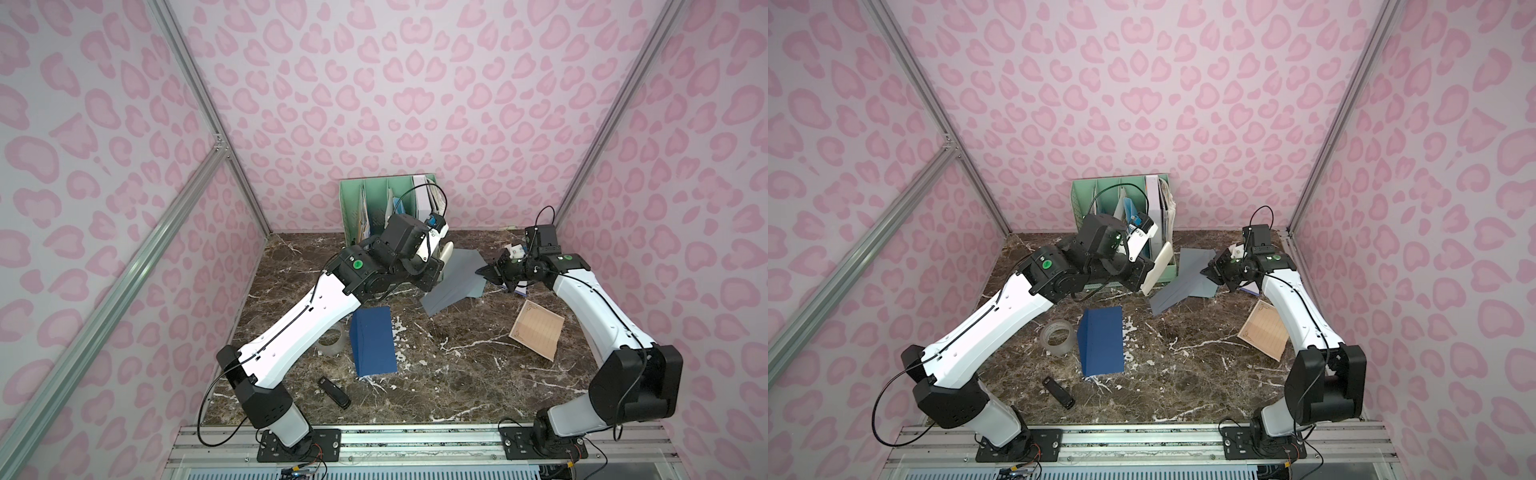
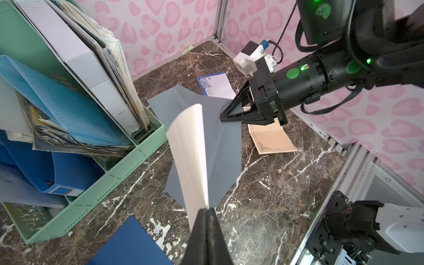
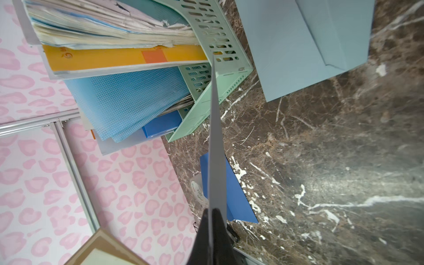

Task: Take the letter paper out of the envelope
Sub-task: Take out the letter paper from the envelope, then place the envelope at the center of the board.

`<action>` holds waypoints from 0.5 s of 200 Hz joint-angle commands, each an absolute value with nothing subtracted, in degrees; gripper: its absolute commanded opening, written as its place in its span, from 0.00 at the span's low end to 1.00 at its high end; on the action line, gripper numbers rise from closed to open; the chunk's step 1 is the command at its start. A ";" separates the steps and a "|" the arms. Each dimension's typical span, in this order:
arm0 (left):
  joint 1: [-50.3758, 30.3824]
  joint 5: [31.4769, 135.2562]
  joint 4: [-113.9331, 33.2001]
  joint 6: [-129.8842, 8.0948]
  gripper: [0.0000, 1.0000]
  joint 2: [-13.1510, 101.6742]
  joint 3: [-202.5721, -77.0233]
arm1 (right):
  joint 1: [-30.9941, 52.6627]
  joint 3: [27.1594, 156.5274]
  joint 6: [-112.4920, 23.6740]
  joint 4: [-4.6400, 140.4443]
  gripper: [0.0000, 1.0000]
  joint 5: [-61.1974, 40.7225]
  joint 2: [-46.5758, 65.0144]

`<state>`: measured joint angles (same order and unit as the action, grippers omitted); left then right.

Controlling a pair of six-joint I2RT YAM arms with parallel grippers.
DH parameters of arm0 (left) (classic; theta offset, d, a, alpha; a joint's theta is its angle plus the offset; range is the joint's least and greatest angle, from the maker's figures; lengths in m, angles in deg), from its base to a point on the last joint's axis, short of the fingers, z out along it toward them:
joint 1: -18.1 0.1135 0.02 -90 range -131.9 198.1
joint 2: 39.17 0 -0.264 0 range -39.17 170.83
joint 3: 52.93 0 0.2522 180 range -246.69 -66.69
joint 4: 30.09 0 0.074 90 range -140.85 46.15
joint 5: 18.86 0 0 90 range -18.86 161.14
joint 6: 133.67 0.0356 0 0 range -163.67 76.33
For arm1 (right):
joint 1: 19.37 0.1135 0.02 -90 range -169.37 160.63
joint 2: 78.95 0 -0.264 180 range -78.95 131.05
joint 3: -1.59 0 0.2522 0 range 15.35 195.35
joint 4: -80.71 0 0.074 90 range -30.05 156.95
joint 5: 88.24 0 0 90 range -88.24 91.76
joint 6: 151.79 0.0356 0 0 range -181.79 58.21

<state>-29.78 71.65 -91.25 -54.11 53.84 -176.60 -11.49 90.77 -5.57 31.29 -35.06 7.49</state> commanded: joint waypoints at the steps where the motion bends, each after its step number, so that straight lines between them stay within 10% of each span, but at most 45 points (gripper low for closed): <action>1: -28.96 70.72 -93.67 -55.62 0.00 54.07 -178.10 | -11.20 90.50 -21.55 34.27 0.00 -41.35 8.30; 100: -20.76 73.38 -93.78 -61.95 0.00 49.97 -172.61 | 0.94 85.21 -52.76 20.57 0.00 -37.70 20.35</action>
<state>-21.86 71.72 -94.48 -59.38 51.20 -173.98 -1.63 85.55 -46.79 21.89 -40.00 17.94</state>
